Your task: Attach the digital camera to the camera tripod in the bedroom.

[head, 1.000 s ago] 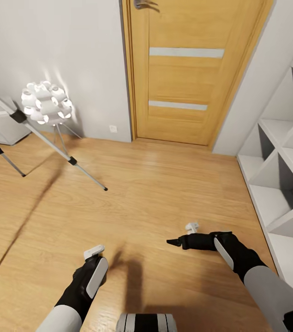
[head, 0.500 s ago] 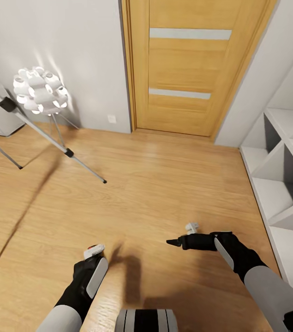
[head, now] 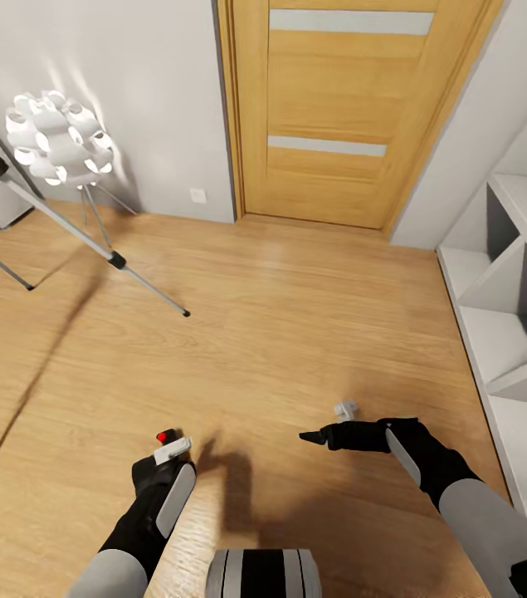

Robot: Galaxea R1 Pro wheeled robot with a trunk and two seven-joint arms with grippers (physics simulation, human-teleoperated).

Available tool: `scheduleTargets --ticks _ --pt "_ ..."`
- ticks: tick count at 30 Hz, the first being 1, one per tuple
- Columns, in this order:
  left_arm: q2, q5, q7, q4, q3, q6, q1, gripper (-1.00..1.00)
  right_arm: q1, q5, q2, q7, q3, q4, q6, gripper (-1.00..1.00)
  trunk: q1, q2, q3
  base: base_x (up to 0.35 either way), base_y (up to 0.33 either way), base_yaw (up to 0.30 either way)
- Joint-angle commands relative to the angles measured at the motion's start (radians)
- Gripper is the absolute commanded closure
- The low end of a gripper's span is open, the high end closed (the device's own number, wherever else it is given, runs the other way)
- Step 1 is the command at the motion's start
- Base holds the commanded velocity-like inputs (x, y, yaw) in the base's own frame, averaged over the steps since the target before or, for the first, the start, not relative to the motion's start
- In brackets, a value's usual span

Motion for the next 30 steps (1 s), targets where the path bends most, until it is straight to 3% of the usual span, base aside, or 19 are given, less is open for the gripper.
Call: scheduleTargets --ticks 1,6,15,30 --pt "0.001 0.006 0.007 -0.002 -0.003 0.003 0.000 -1.00 -0.001 -0.010 -0.001 -0.002 0.005 -0.001 0.008 -1.00 0.000 -0.001 -0.005 0.000 0.000 0.000" --pt "0.002 0.004 -0.008 0.007 -0.004 -0.012 0.000 -1.00 -0.001 -0.010 0.000 -0.004 0.005 0.000 0.008 -1.00 0.002 -0.002 -0.024 0.000 0.000 0.000" --pt "0.009 0.000 -0.075 0.028 -0.004 -0.110 0.000 -1.00 -0.001 -0.010 0.000 -0.006 0.004 0.001 0.008 -1.00 0.007 -0.004 -0.059 0.000 0.000 0.000" --pt "0.014 -0.002 -0.084 0.038 -0.004 -0.121 0.000 -1.00 -0.001 -0.010 0.000 -0.007 0.004 0.001 0.008 -1.00 0.013 -0.007 -0.117 0.000 0.000 0.000"
